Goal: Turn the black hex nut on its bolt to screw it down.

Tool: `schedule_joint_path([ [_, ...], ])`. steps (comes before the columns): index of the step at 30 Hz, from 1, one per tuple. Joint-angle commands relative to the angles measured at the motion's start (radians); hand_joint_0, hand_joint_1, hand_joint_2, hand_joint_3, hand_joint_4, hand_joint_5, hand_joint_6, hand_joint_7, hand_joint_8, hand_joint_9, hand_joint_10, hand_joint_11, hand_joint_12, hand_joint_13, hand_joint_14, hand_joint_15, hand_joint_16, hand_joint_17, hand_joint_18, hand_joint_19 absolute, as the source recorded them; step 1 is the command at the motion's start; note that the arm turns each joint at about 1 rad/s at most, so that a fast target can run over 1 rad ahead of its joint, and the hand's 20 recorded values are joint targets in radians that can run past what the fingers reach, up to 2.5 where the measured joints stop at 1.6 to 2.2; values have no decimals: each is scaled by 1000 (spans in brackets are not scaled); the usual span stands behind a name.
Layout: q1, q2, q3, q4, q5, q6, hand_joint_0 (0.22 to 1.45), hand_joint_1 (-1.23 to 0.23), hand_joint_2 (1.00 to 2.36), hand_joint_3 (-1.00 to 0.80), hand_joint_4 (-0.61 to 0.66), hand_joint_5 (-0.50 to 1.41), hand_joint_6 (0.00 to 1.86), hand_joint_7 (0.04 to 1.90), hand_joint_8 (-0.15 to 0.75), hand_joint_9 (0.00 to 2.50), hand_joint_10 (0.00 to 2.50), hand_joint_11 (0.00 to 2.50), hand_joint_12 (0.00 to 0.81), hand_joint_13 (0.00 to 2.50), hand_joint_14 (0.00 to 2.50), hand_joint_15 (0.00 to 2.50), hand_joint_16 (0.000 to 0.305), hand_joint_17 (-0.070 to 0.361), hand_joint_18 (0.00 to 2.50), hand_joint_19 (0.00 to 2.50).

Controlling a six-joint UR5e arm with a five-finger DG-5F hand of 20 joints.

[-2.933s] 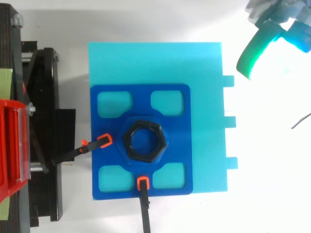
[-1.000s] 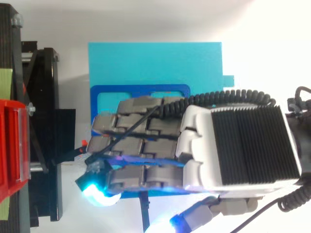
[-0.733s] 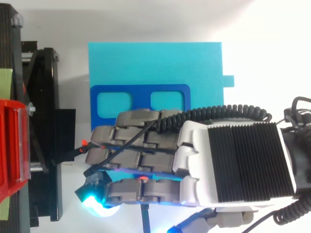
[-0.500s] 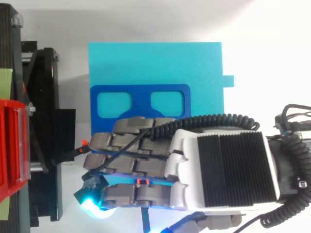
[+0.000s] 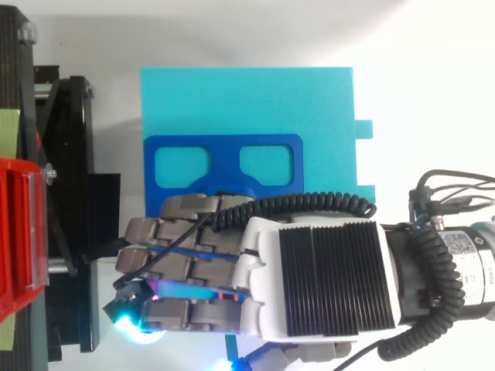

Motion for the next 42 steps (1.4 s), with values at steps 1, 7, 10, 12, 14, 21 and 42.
schedule_joint_path([
  [1, -1, -2, 1, -8, -15, -28, 541, -475, 1001, -490, 207, -139, 503, 778, 237, 415, 0, 0, 322, 359, 0, 0, 53, 120, 290, 417],
  [7, -2, -2, 1, -9, -20, -48, 540, -474, 1002, -489, 210, -138, 503, 783, 237, 414, 0, 0, 321, 359, 0, 0, 53, 120, 290, 417],
  [10, -2, 0, 13, -12, -23, -53, 541, -474, 1000, -490, 208, -139, 503, 781, 238, 414, 0, 0, 322, 359, 0, 0, 53, 120, 290, 416],
  [12, -2, 0, 25, -15, -23, -62, 540, -473, 1001, -489, 206, -139, 503, 780, 237, 412, 0, 0, 321, 358, 0, 0, 53, 120, 289, 424],
  [14, -4, 0, 34, -23, -26, -74, 540, -473, 1000, -491, 208, -139, 503, 783, 235, 409, 0, 0, 321, 358, 0, 0, 53, 120, 289, 424],
  [21, -19, 0, 45, -41, -67, -88, 539, -470, 1000, -492, 207, -140, 503, 784, 236, 408, 0, 0, 321, 358, 0, 0, 53, 120, 289, 424],
  [42, -88, 0, 63, -89, -170, -142, 535, -458, 1001, -500, 265, -103, 504, 962, 240, 412, 0, 0, 321, 351, 0, 0, 53, 120, 287, 424],
])
